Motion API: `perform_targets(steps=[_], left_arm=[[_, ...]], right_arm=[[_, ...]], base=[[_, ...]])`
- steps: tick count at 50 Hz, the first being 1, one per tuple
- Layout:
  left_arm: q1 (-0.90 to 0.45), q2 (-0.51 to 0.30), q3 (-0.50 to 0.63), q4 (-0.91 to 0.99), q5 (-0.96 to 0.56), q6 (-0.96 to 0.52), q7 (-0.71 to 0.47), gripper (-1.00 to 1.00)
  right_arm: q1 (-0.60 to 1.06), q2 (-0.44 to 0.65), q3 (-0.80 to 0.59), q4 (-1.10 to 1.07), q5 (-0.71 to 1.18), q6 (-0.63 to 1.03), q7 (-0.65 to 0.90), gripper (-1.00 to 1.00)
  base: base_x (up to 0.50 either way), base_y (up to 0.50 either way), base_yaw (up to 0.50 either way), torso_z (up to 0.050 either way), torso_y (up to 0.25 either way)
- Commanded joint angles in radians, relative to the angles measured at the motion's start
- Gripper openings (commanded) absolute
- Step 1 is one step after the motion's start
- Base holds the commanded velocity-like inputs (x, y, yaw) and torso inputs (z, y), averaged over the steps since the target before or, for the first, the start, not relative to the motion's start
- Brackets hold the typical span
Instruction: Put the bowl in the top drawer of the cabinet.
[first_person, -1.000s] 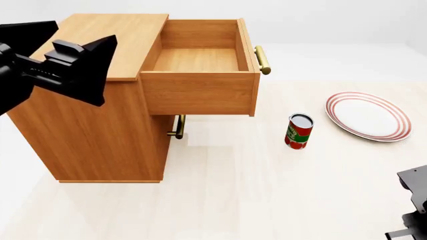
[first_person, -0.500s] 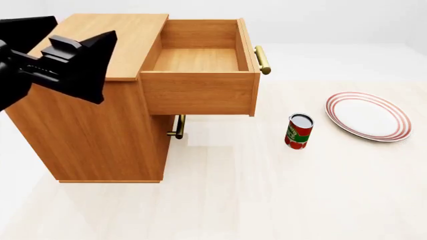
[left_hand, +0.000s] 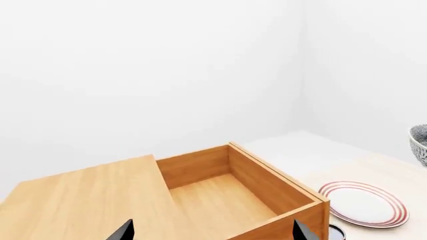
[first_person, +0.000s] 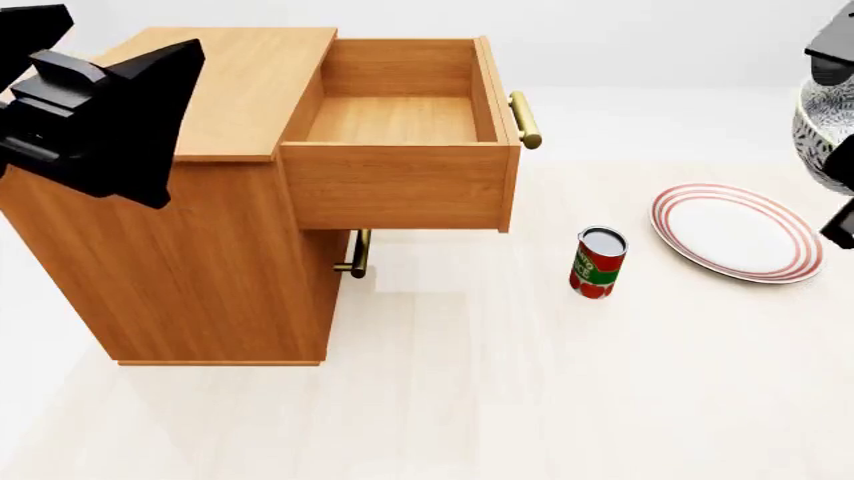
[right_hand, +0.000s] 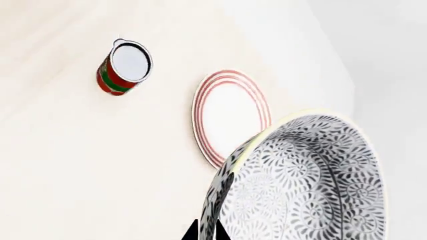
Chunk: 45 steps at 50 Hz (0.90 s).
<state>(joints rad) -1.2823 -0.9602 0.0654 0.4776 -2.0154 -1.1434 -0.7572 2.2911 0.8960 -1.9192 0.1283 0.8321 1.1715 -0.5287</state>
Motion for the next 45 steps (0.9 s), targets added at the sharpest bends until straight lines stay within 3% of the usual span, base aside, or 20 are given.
perform_targets(steps=[1,6,14,27,37,41,45], left_arm=[[-0.032,-0.024,0.008,0.009,-0.045,0.007,-0.022,1.0],[-0.043,-0.038,0.01,0.013,-0.062,0.012,-0.036,1.0],[-0.07,-0.057,0.023,0.019,-0.1,0.018,-0.057,1.0],[-0.05,-0.086,0.012,0.044,-0.144,0.037,-0.071,1.0],[-0.101,-0.185,0.029,0.079,-0.281,0.066,-0.145,1.0],[-0.116,-0.208,0.028,0.089,-0.323,0.08,-0.158,1.0],[-0.128,-0.216,0.013,0.097,-0.349,0.091,-0.151,1.0]], right_arm=[[-0.002,-0.259,-0.013,0.327,-0.235,-0.373,-0.37,-1.0],[-0.035,-0.372,0.003,0.545,-0.279,-0.557,-0.471,-1.0],[-0.136,-0.679,0.064,1.172,-0.318,-0.95,-0.66,-1.0],[-0.184,-0.815,0.403,1.18,-0.561,-0.981,-0.713,-1.0],[-0.198,-0.879,0.656,1.18,-0.73,-1.016,-0.764,-1.0],[-0.194,-0.895,0.686,1.18,-0.756,-1.044,-0.785,-1.0],[-0.175,-0.896,0.585,1.179,-0.646,-1.062,-0.782,-1.0]], base=[[0.0,0.0,0.0,0.0,0.0],[0.0,0.0,0.0,0.0,0.0],[0.0,0.0,0.0,0.0,0.0],[0.0,0.0,0.0,0.0,0.001],[0.0,0.0,0.0,0.0,0.0],[0.0,0.0,0.0,0.0,0.0],[0.0,0.0,0.0,0.0,0.002]])
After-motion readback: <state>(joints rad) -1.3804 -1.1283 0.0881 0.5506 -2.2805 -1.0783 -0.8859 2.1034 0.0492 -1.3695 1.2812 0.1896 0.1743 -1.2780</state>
